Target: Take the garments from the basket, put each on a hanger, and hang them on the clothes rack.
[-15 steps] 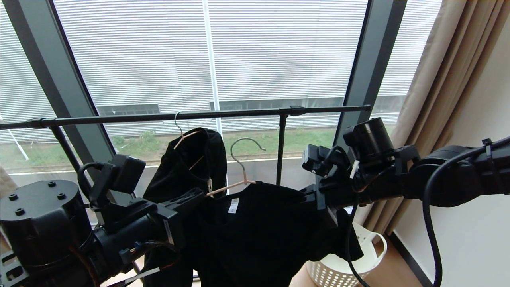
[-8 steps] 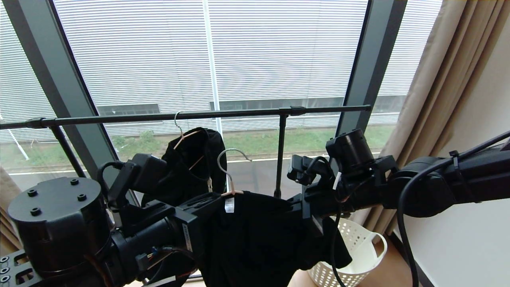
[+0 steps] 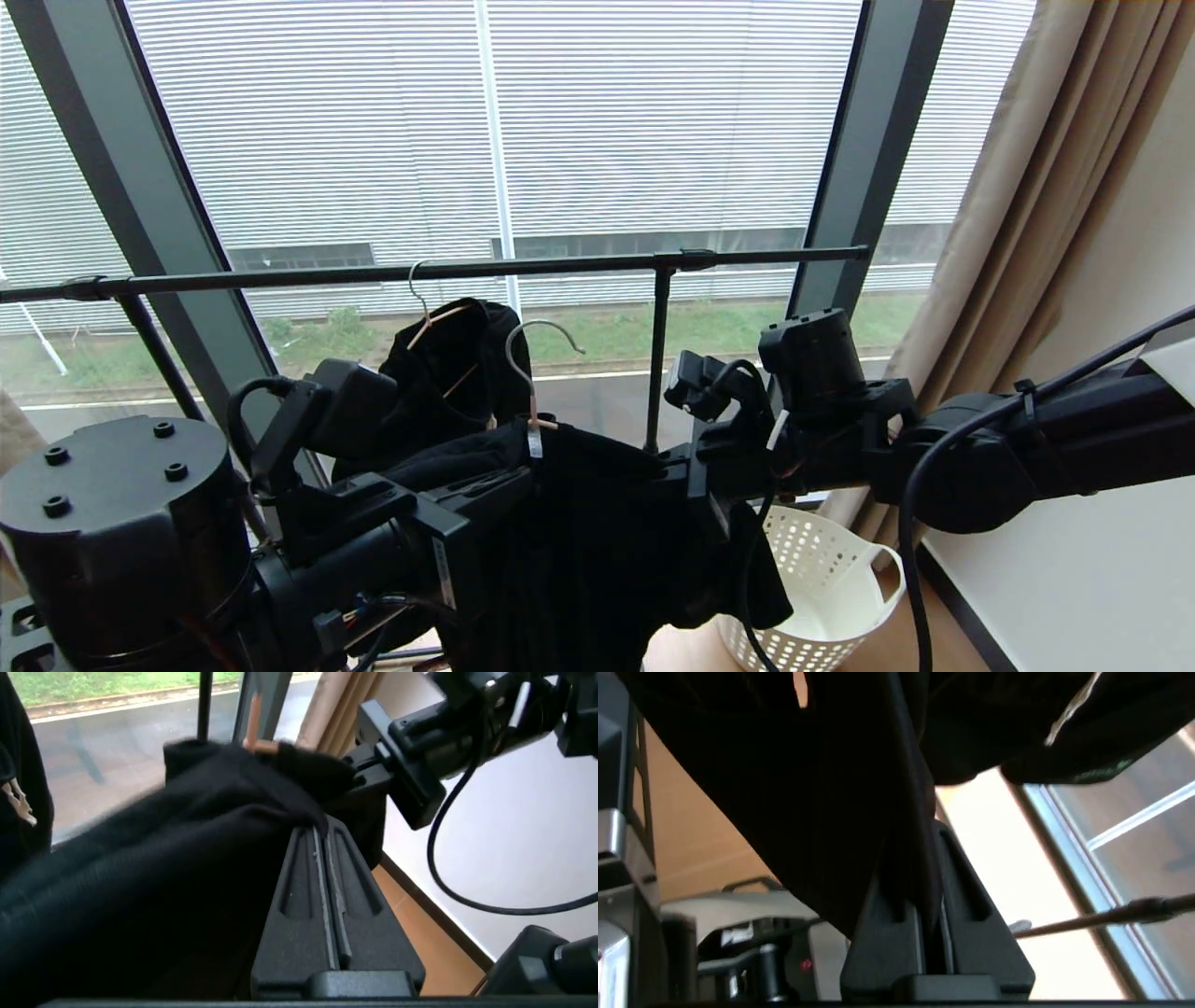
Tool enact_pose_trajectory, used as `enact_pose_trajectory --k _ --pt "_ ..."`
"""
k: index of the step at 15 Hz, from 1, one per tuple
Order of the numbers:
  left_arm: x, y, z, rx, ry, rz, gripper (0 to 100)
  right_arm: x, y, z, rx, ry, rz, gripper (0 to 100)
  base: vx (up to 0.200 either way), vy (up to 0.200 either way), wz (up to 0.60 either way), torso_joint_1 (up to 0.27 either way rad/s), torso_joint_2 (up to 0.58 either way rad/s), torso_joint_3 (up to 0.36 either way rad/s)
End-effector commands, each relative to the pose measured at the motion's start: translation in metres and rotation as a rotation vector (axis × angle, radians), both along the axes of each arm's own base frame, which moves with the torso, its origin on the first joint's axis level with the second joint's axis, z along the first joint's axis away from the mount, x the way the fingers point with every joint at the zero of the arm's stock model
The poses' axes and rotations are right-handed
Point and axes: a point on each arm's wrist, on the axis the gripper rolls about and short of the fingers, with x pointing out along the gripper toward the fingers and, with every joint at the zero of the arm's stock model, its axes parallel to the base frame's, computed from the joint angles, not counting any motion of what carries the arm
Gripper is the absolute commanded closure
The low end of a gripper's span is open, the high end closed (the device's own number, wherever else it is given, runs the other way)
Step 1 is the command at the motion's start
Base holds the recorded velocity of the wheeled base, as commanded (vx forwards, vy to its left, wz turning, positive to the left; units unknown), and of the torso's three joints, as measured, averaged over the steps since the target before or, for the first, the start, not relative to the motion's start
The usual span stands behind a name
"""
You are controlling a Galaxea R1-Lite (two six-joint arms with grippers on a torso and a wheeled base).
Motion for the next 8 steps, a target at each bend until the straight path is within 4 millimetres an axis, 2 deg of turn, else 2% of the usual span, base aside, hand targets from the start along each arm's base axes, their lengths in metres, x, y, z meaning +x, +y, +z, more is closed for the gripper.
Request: enact_pose_trajectory --k 1,5,6,8 --pt "0.0005 0.0002 -0.0005 0.001 0.001 0.004 100 -0.0054 -0.0031 -0.0088 0.045 0.003 0.013 100 0.0 0.0 0.0 0.0 0.0 0.0" --pt "0.0068 -0.0004 -0.0048 0.006 0.022 0.055 100 -0.0079 -0.0042 -0.0101 0.102 -0.027 0.019 100 0.0 0.0 0.0 0.0 0.0 0.0" --pt "0.0077 -0.0011 -0.0051 0.009 0.022 0.063 0 -0.0079 -0.0042 -0.0101 0.102 -0.027 0.019 100 0.0 0.0 0.0 0.0 0.0 0.0" --pt "0.007 -0.0005 -0.0044 0.007 0.019 0.061 0 -0.0076 -0.0047 -0.0101 0.102 -0.027 0.018 100 0.0 0.0 0.0 0.0 0.0 0.0"
